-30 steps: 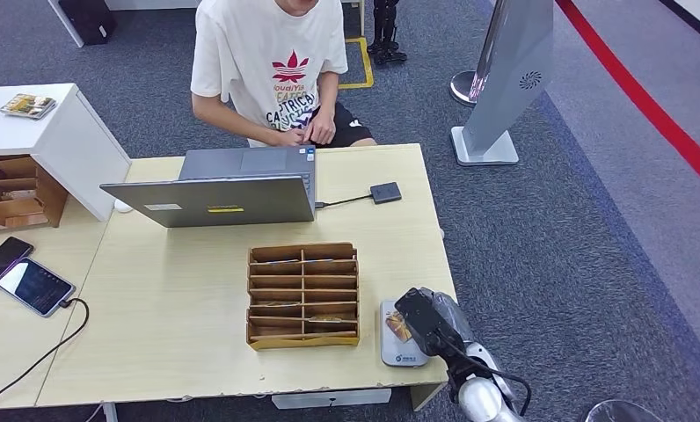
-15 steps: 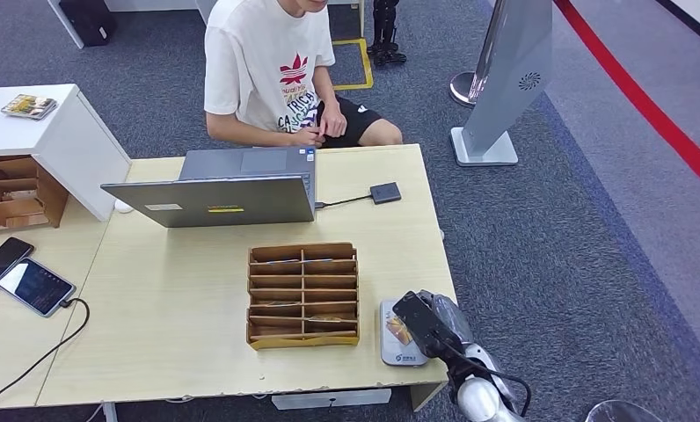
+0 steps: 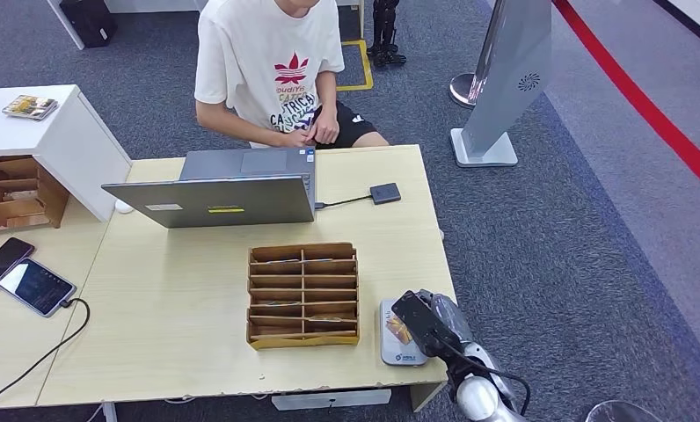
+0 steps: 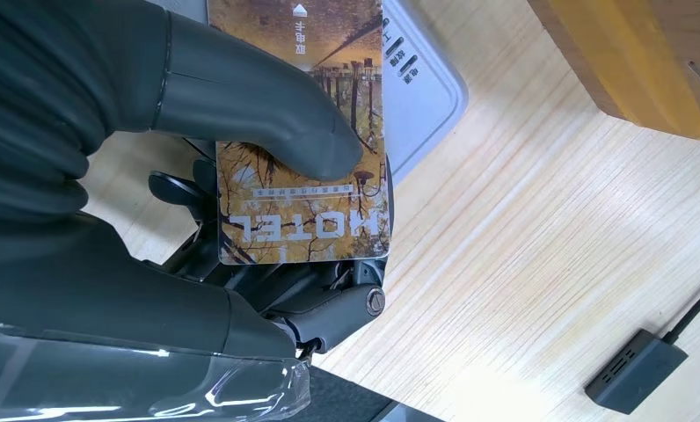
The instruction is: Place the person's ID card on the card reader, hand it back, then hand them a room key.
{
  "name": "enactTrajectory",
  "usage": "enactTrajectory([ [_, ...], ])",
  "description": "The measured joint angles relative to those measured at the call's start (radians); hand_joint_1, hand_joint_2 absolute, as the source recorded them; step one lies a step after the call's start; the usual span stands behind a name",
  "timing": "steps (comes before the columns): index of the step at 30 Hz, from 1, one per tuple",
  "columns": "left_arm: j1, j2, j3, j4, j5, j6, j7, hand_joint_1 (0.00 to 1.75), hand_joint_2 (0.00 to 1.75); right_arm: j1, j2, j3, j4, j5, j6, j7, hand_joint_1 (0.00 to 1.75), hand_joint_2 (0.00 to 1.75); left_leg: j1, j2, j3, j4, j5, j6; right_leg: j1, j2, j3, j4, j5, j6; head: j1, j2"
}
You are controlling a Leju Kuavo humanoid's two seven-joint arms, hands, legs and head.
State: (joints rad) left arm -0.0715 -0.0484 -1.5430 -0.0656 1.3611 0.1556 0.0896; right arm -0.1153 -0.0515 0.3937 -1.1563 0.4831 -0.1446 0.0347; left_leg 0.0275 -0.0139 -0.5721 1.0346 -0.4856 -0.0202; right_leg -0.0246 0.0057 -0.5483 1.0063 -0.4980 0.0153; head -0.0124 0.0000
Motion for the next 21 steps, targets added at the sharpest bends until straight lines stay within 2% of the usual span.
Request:
enactTrajectory([
  [21,0.000,0.000,0.000,0.000,0.000,0.000,0.000,0.00,1.75,0.000,0.000,0.000,0.003,0.001,0.000,0.000,1.75,1.75,0.000,0.000,0.001,0.000,0.000,0.000,0.000,0.000,0.001,0.000,0.000,0.000,0.000,0.000],
])
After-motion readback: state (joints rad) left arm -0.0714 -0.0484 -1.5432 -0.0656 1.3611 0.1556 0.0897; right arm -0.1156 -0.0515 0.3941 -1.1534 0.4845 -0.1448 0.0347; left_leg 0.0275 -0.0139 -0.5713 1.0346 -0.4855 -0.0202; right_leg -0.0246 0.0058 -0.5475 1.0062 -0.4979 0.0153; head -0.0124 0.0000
